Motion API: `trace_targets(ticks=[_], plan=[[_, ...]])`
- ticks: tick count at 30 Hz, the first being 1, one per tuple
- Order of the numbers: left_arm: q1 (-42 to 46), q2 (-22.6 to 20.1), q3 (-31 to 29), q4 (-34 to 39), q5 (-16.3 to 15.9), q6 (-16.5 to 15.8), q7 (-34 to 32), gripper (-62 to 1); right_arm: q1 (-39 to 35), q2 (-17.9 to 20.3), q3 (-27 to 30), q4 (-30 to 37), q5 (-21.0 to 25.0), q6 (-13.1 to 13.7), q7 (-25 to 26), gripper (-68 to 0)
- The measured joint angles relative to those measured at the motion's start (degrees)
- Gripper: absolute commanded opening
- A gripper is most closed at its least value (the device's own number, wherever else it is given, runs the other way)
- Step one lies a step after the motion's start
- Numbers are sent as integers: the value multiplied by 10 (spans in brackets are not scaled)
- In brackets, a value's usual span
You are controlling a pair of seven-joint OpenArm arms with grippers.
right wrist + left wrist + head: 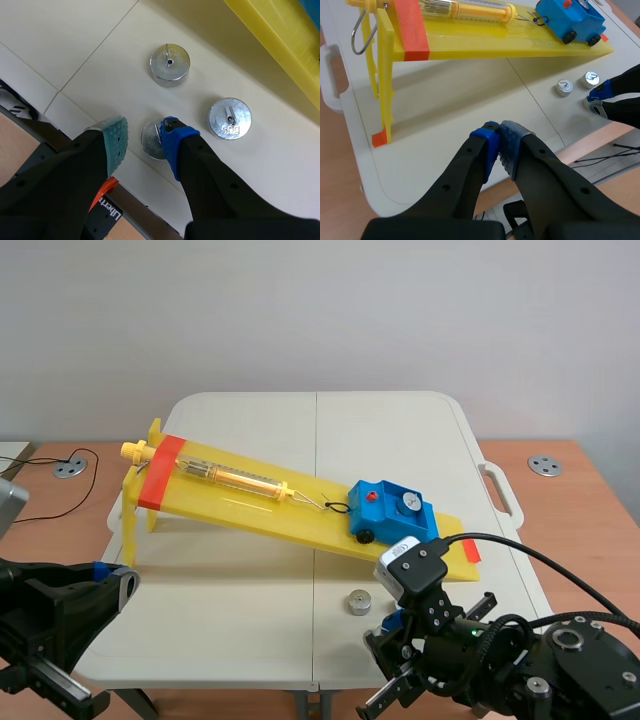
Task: Place the four metal weights on the blue cart on the ramp.
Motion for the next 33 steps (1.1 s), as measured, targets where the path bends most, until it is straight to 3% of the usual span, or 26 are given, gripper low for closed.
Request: trace_targets(ticks=[9, 19, 27, 33], plan=[[0, 0, 0, 0, 0, 0, 0, -558, 13, 0, 0, -21, 0, -36, 17, -669], [0, 0, 0, 0, 0, 0, 0, -558, 20, 0, 0, -19, -7, -37, 15, -669], [0, 0, 0, 0, 0, 0, 0, -558, -42, 36, 7, 128, 33, -37, -39, -669], [0, 0, 0, 0, 0, 0, 0, -558, -108, 48, 73, 243, 103, -30, -66, -669]])
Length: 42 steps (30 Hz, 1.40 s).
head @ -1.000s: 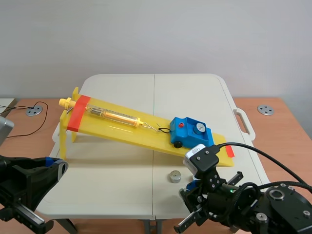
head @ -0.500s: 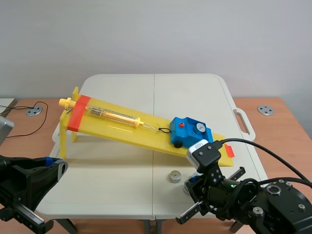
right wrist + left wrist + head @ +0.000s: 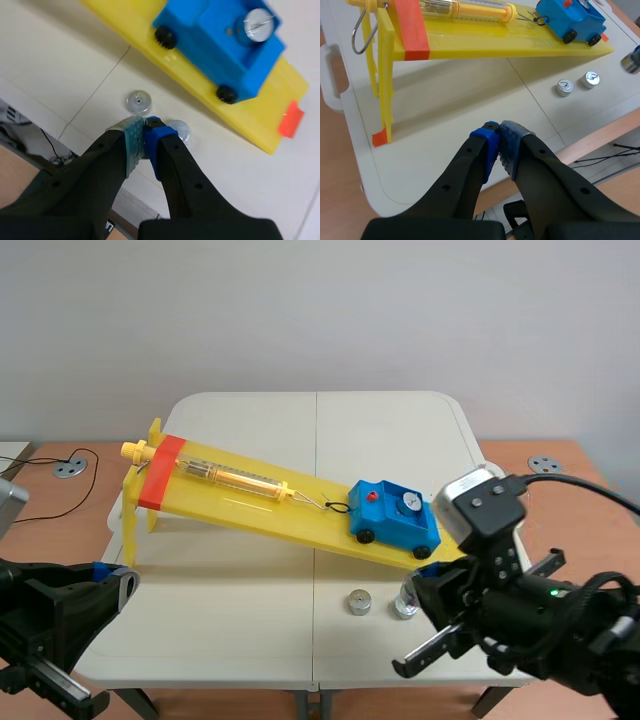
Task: Place the four metal weights on the blue cart on the ramp.
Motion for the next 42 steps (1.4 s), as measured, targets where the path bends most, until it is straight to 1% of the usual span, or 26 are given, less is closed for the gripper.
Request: trace_targets(ticks=[3, 7, 9, 12, 15, 20, 25, 32, 37, 42], plan=[[0, 0, 0, 0, 0, 0, 0, -558, -18, 0, 51, 37, 56, 9, -15, -669], [0, 0, 0, 0, 0, 0, 0, -558, -17, -1, 110, 54, 140, 17, -19, -669], [0, 0, 0, 0, 0, 0, 0, -558, -10, -9, 132, 54, 159, 19, -25, -669], [0, 0, 0, 0, 0, 0, 0, -558, 10, -30, 147, 53, 162, 19, -39, -669], [0, 0, 0, 0, 0, 0, 0, -558, 40, -53, 146, 46, 162, 19, -49, -669], [0, 0, 0, 0, 0, 0, 0, -558, 101, -82, 144, -9, 162, 19, -53, -669], [0, 0, 0, 0, 0, 0, 0, -558, 148, -86, 131, -81, 161, 19, -53, -669], [0, 0, 0, 0, 0, 0, 0, -558, 186, -87, 111, -159, 159, 19, -53, -669], [0, 0, 0, 0, 0, 0, 0, -558, 204, -88, 100, -196, 159, 20, -53, -669], [0, 0, 0, 0, 0, 0, 0, -558, 214, -101, 101, -208, 159, 21, -53, -669]])
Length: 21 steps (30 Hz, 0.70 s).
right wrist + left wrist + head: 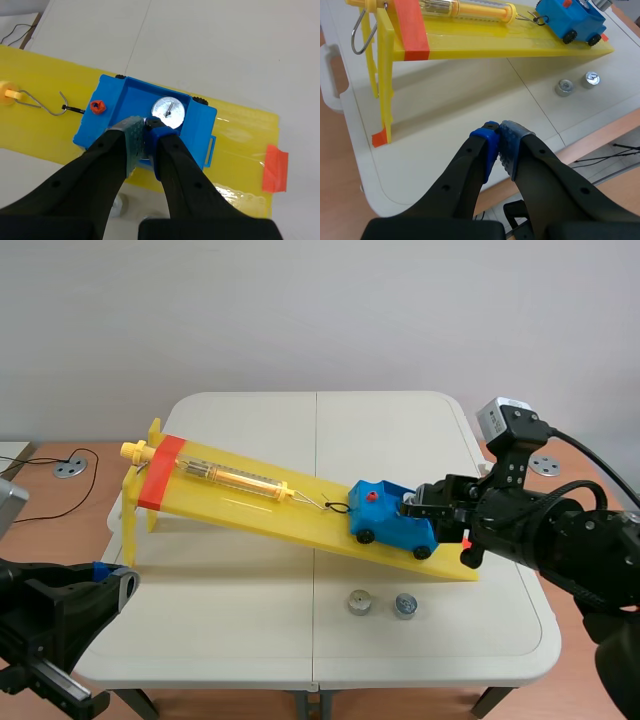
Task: Place the four metal weights on the blue cart on the ramp.
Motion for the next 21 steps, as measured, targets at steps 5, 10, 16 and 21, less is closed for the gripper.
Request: trace_targets(ticks=[5, 10, 16, 21], plan=[[0, 0, 0, 0, 0, 0, 0, -558, 11, -13, 0, -17, 0, 0, 0, -669], [0, 0, 0, 0, 0, 0, 0, -558, 20, -20, 0, -42, -2, 0, 0, -669], [0, 0, 0, 0, 0, 0, 0, -558, 20, -22, 0, -47, -2, 0, 0, -597], [0, 0, 0, 0, 0, 0, 0, -558, 20, -22, 0, -47, -2, 0, 1, -470]])
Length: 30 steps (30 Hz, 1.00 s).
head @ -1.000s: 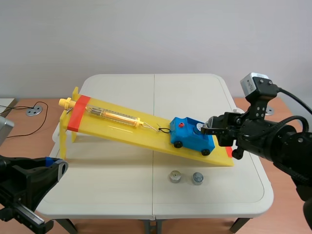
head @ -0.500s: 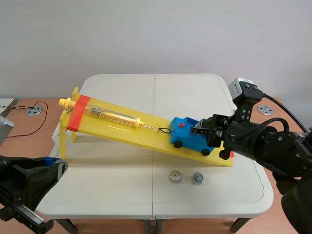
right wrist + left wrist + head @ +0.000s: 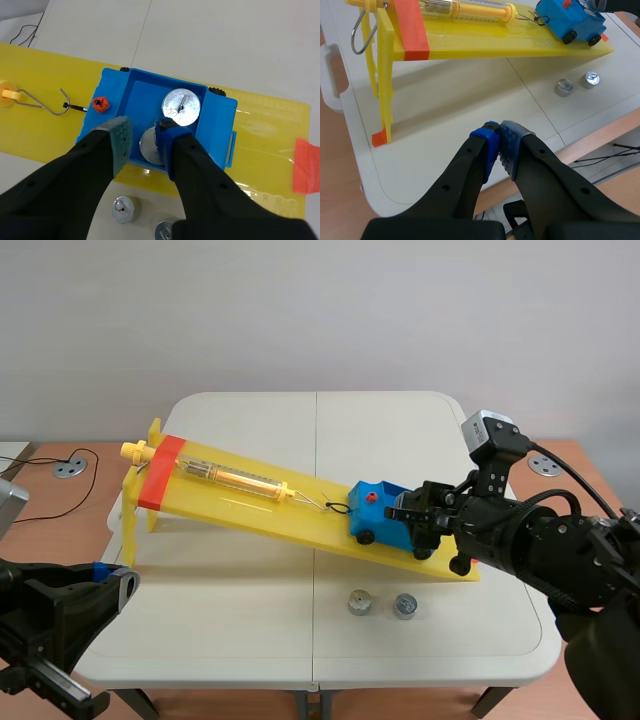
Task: Place the four metal weights on the blue cart on the ramp.
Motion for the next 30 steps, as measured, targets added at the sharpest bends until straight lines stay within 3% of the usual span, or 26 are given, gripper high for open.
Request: trace_targets(ticks=[3, 12, 23, 30], plan=[[0, 0, 0, 0, 0, 0, 0, -558, 0, 0, 2, 0, 0, 2, 2, -430], [0, 0, 0, 0, 0, 0, 0, -558, -16, 11, 57, 42, 0, 77, -1, -424], [0, 0, 0, 0, 0, 0, 0, -558, -126, 103, 64, 209, 0, 104, -1, -424], [0, 0, 0, 0, 0, 0, 0, -558, -205, 124, 64, 272, 0, 106, -2, -424]])
